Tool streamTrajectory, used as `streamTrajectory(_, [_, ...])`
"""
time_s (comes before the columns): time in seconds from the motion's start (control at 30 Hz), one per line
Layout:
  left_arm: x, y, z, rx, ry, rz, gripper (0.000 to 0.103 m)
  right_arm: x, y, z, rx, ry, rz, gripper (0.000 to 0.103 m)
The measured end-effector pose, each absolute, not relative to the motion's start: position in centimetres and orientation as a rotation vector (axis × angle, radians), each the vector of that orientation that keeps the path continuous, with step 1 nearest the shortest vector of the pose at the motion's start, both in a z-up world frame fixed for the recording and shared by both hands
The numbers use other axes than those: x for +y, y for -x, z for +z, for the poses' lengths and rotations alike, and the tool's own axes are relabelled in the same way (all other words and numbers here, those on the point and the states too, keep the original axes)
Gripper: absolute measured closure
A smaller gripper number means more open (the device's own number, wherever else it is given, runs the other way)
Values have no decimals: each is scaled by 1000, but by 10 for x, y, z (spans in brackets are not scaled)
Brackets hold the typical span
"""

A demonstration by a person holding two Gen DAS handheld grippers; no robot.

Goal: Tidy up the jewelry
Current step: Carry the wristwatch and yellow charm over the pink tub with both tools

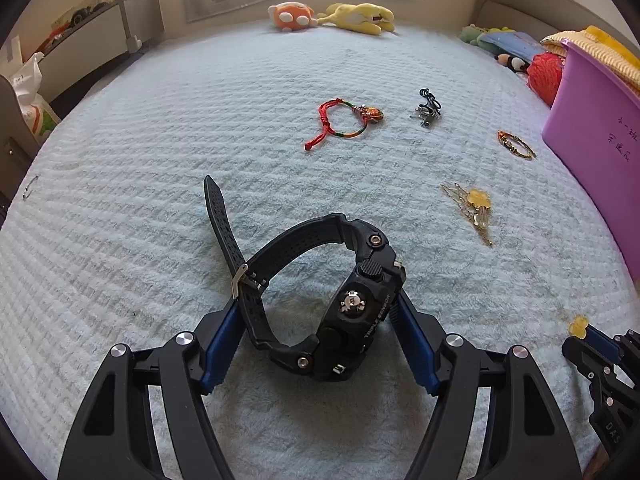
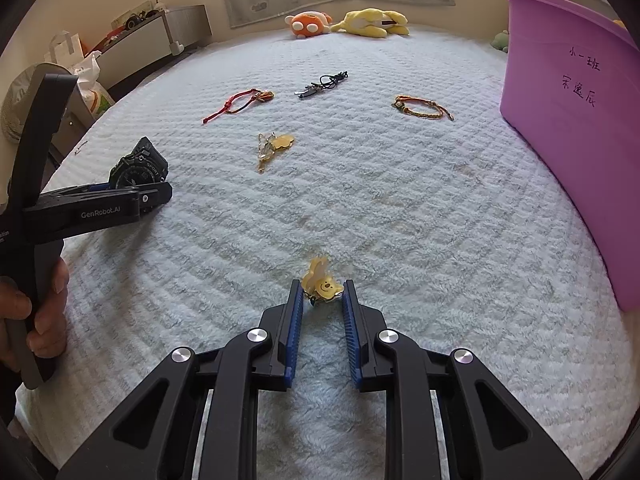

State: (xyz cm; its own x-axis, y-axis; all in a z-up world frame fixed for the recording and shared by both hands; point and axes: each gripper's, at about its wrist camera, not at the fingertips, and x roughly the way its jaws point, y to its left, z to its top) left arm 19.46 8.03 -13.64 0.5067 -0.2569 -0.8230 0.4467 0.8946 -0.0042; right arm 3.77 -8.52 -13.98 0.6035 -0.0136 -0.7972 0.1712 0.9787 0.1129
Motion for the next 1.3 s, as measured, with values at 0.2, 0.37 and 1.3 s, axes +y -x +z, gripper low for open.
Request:
streamTrajectory(0.2, [82,-186,-131,949,-230,-424,34,-86,-33,-137,916,-197,-92,84])
streamTrajectory(0.37, [86,-179,-125,952,-218,-413,34,-87,-29,-135,913,-206,-74,84])
streamTrajectory(1.3, [52,-84,-46,859,-267,-466,34,-127,31,-56,760,-214,-35,84])
